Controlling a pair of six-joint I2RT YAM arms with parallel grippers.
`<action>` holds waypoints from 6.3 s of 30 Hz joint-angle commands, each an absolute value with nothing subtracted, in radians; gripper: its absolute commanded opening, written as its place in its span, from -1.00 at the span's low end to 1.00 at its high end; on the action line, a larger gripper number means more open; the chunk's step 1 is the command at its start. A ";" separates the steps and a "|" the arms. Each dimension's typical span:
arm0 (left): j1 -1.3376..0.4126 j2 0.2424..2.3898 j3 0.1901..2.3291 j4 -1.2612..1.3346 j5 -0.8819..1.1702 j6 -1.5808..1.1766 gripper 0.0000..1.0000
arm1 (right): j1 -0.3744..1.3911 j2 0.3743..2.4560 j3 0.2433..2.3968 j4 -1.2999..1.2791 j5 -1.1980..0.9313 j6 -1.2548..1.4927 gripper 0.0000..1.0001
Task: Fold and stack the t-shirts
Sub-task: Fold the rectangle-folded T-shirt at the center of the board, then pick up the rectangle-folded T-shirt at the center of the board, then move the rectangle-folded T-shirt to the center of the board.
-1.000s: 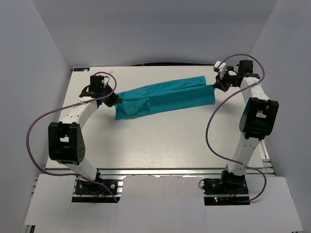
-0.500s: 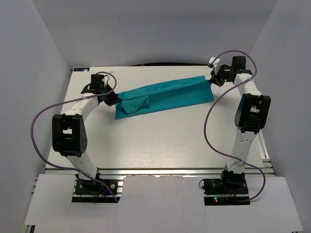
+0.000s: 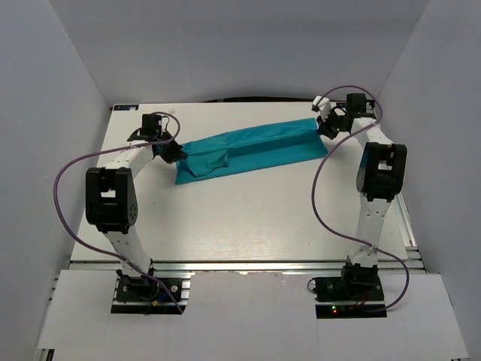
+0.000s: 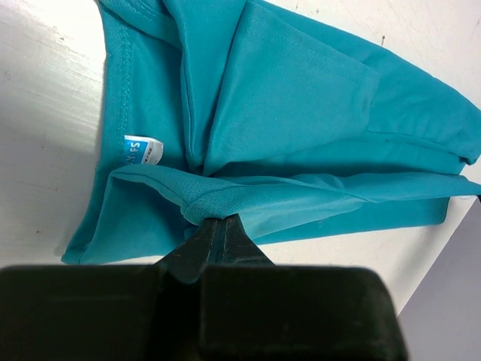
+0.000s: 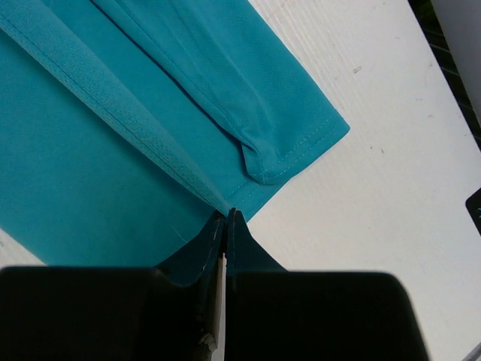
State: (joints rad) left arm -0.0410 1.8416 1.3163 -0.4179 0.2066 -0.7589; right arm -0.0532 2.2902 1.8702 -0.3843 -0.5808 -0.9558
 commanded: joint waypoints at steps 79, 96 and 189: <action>0.000 1.965 1.540 -0.439 0.164 -0.756 0.08 | -0.005 2.286 1.901 0.046 -0.316 -0.738 0.32; 0.084 1.737 1.479 -0.430 0.278 -0.563 0.47 | -0.012 1.791 1.553 -0.118 -0.681 -0.630 0.79; 0.055 1.898 1.303 -0.362 0.528 -0.433 -1.00 | -0.040 1.298 1.014 -0.133 -0.773 -0.512 0.79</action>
